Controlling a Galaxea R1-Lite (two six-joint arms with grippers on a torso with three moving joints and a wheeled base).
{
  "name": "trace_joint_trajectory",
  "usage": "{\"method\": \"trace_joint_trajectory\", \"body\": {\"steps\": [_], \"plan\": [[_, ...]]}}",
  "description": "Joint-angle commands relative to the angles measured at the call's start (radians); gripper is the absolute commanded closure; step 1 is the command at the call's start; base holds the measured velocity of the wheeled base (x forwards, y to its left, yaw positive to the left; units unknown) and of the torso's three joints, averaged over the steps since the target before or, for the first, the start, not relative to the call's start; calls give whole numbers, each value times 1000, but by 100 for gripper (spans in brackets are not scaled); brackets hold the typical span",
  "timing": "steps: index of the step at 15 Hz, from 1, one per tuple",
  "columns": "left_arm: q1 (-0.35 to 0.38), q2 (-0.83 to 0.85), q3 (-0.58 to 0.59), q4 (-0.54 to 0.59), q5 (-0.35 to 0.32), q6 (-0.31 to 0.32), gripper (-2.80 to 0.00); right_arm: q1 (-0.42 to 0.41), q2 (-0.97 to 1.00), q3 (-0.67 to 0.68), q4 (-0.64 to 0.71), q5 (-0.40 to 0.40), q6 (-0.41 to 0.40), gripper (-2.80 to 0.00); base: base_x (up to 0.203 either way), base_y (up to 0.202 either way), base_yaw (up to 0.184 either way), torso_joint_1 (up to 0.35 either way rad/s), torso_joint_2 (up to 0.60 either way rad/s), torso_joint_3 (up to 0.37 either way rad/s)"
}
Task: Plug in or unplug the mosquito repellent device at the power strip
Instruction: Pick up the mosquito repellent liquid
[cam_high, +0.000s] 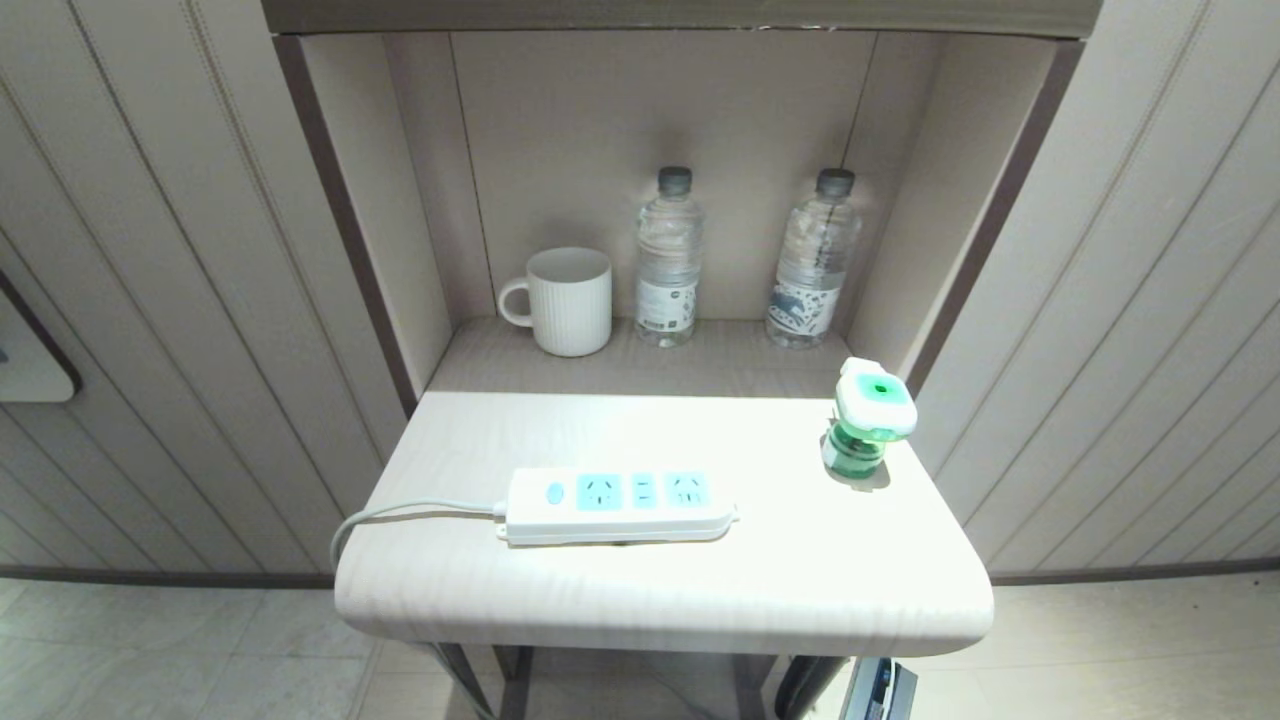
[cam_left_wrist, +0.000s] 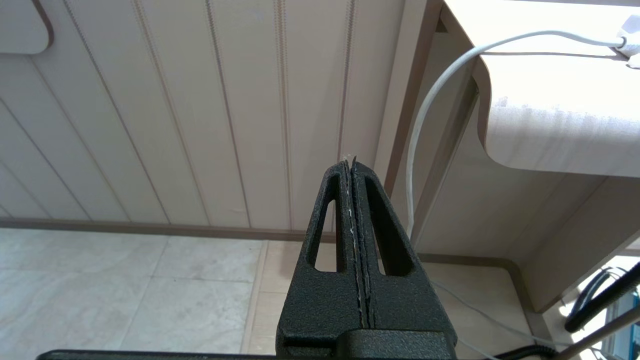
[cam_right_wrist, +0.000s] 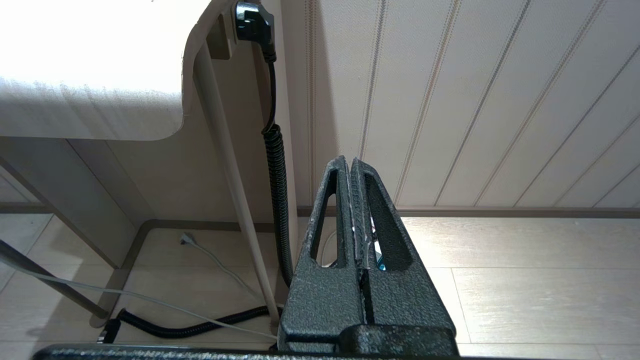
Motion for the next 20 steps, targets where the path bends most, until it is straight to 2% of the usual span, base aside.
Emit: {"method": "trace_joint_trajectory", "body": {"steps": [1, 4, 7, 9, 12, 15, 20], "plan": [[0, 2, 0, 0, 0, -2, 0, 0, 0, 0, 0, 0, -1, 0, 0, 0, 0, 0, 0, 0], [1, 2, 0, 0, 0, -2, 0, 2, -1, 0, 0, 3, -12, 0, 0, 0, 0, 0, 0, 0], [0, 2, -2, 0, 0, -2, 0, 0, -3, -6, 11, 5, -73, 0, 0, 0, 0, 0, 0, 0], [0, 2, 0, 0, 0, -3, 0, 2, -2, -60, 33, 6, -73, 0, 0, 0, 0, 0, 0, 0], [1, 2, 0, 0, 0, -3, 0, 2, 31, -236, 102, 9, -73, 0, 0, 0, 0, 0, 0, 0], [-1, 2, 0, 0, 0, -3, 0, 2, 192, -420, 131, 18, -59, 0, 0, 0, 0, 0, 0, 0], [-1, 2, -3, 1, 0, -8, 0, 10, 575, -776, 172, 53, 79, 0, 0, 0, 0, 0, 0, 0]]}}
